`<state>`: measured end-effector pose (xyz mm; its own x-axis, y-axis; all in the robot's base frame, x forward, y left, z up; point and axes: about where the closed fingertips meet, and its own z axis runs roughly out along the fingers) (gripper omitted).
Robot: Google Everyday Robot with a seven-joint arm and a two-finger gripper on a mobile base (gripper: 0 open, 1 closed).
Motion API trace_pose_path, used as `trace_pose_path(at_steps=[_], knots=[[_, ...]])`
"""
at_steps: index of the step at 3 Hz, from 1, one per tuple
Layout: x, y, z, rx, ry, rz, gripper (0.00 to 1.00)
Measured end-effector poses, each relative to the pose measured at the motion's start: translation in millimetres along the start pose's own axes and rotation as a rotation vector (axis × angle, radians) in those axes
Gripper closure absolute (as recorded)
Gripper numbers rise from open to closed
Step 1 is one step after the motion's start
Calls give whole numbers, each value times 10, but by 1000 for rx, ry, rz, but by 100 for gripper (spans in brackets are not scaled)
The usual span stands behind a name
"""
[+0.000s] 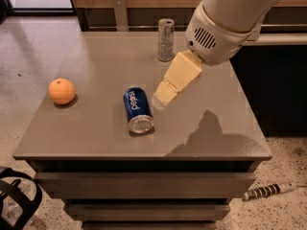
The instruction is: Place pepsi can upright
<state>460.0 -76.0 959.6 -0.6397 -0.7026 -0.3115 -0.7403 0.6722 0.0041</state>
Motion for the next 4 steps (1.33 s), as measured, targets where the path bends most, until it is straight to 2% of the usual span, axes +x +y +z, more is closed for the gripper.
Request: trace_pose_path(at_steps=[1, 2, 3, 4], knots=[[-2, 1, -1, 0, -1, 0, 0], [-108, 82, 107, -20, 14, 40, 0], [-259, 252, 263, -21, 32, 105, 0], [-373, 378, 412, -28, 21, 187, 0]])
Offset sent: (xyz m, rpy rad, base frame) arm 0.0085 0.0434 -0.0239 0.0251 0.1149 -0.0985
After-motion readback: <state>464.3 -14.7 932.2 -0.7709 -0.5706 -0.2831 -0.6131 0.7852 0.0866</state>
